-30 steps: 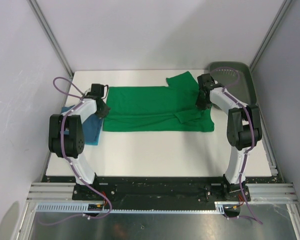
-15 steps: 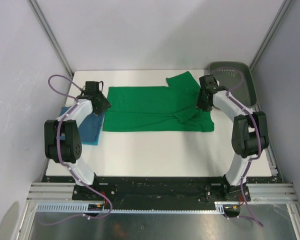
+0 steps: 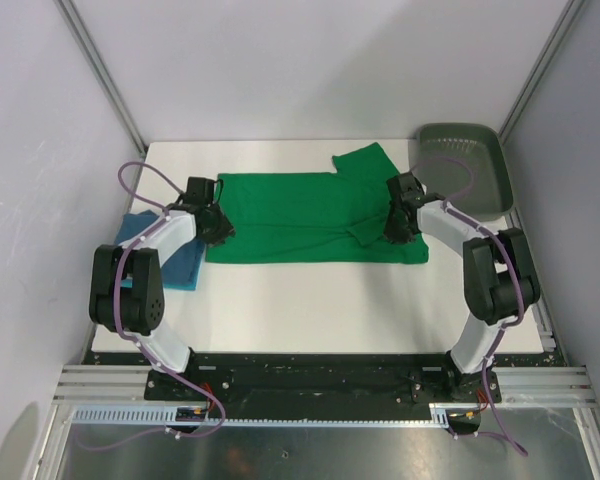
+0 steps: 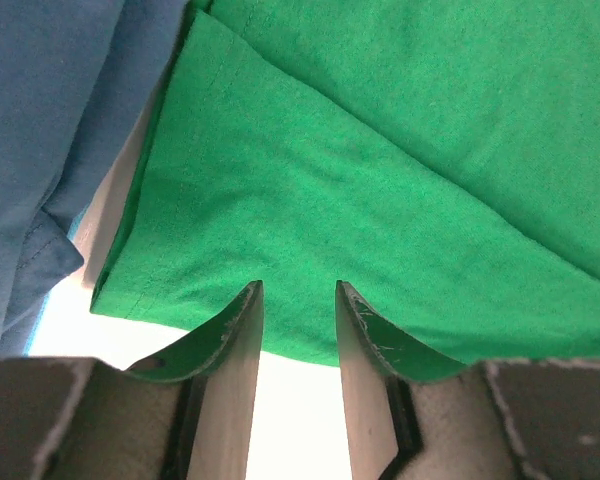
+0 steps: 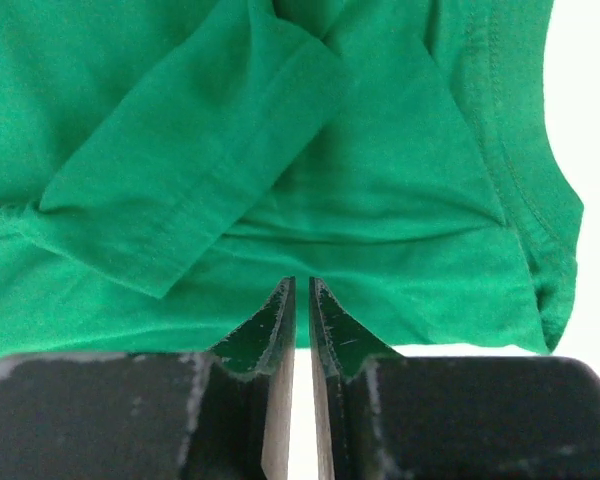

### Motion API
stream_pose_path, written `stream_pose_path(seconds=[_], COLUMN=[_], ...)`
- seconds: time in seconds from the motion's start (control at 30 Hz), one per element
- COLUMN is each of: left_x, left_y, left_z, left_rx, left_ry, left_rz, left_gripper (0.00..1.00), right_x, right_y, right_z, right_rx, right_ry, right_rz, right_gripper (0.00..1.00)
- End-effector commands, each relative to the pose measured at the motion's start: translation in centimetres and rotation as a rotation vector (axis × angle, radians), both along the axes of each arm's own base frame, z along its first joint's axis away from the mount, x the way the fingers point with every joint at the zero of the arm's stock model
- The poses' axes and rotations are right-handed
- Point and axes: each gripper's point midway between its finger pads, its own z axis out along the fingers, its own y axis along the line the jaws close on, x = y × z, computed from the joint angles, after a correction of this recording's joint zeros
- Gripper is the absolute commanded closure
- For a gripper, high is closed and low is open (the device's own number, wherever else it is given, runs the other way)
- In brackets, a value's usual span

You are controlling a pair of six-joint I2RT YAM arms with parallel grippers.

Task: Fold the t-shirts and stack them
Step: Fold the flattened tshirt in 1/3 of the way

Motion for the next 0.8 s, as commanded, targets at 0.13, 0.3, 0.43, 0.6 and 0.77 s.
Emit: stream_pose_path(seconds=[0.13,0.3,0.43,0.6,0.77], left_x=[0.6,0.7,0.7,0.7,0.7], left_y=[-0.5,-0.5,-0.4,-0.4,-0.5], left_z=[0.7,0.8,0.8,0.7,0.5], left_rx=[-0.019,-0.017,-0.016,-0.014,-0.014], left_ry=[-0.031,-0.034,-0.035,-0.034,-0.027], left_rz=[-0.004,-0.008,-0.009,-0.011,-0.012], left_gripper=[0.61,0.62,0.61,0.61,0.62], right_x=[3.6,5.1,6.3,7.2,7.6], right_y=[0.2,-0.1,-0.1,0.1,0.3], right_z=[-1.7,-2.2,-1.4,-0.6,-0.3], right_rx=[0.03,0.021,0.016,0.017,0.019], right_ry=[-0.075,-0.091,-0.126,-0.141,-0.144], right_rz=[-0.016,-0.016,-0.017,-0.019,-0.021], right_gripper=[0.85,0.84,0.82,0.8,0.74])
